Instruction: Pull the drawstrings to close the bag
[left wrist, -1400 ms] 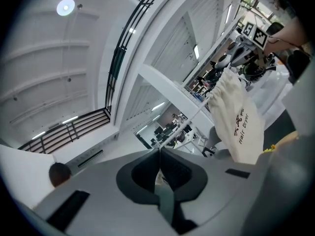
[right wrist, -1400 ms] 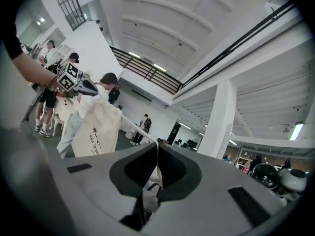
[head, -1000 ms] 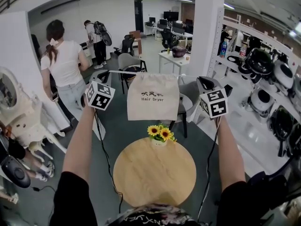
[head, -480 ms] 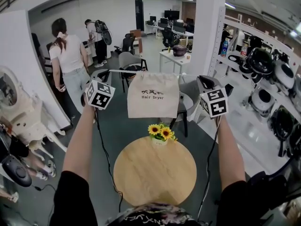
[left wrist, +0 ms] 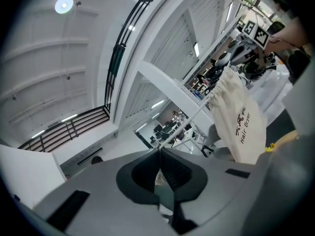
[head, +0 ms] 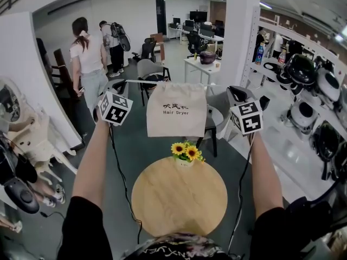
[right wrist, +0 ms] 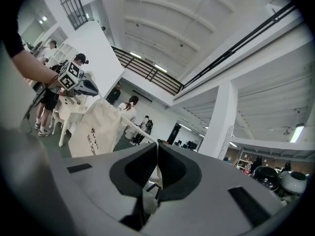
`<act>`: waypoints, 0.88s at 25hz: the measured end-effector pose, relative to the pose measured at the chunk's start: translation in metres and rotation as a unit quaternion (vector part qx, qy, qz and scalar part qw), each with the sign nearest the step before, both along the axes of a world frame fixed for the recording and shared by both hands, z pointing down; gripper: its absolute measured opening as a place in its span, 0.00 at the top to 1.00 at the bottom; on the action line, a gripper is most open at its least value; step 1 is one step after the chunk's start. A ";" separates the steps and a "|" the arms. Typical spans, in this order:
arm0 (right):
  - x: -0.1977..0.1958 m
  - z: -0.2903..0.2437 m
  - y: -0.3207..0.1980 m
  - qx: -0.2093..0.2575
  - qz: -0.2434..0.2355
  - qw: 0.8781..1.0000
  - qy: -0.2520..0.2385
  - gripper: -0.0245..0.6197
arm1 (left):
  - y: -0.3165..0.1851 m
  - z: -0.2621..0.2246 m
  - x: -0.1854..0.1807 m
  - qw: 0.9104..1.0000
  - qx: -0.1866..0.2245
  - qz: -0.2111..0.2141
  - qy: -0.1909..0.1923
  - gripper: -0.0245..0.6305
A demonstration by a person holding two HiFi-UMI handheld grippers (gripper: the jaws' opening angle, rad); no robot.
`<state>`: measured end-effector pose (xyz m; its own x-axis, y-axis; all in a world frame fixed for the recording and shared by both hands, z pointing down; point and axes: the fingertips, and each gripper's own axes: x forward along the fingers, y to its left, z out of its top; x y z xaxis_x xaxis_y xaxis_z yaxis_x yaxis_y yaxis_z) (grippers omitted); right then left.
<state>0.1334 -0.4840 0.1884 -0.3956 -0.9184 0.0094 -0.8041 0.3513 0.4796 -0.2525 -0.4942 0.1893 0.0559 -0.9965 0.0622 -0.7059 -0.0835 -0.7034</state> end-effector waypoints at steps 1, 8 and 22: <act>0.000 0.000 0.000 0.000 0.000 1.000 0.000 0.95 | 0.000 0.000 0.000 1.000 0.000 0.000 -0.001 0.93; 0.000 -0.003 0.001 0.003 -0.001 1.000 -0.001 0.95 | 0.001 -0.002 0.000 1.000 -0.002 0.001 -0.002 0.93; 0.001 -0.005 -0.003 0.004 -0.002 1.000 -0.007 0.95 | -0.004 -0.001 0.001 1.000 -0.003 0.002 -0.006 0.93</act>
